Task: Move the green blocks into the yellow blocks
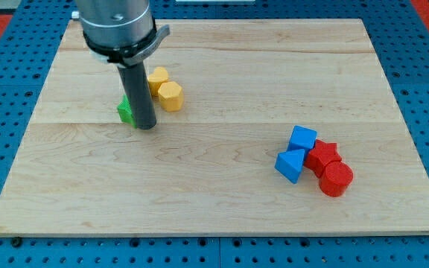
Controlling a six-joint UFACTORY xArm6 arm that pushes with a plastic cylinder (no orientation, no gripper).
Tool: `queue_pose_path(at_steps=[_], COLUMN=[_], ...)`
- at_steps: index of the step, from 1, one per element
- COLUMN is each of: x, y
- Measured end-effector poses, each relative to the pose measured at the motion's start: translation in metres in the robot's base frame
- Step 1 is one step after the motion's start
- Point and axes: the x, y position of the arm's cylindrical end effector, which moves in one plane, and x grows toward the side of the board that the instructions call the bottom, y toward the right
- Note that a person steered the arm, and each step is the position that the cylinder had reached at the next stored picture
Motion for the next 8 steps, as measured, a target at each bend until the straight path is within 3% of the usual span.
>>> queue_pose_path(at_steps=[1,2,3,6,7,8], x=[0.005,0.037,0.019,-0.025,-0.005,-0.037], y=[0.002,-0.02,-0.072,-0.023,-0.08,-0.095])
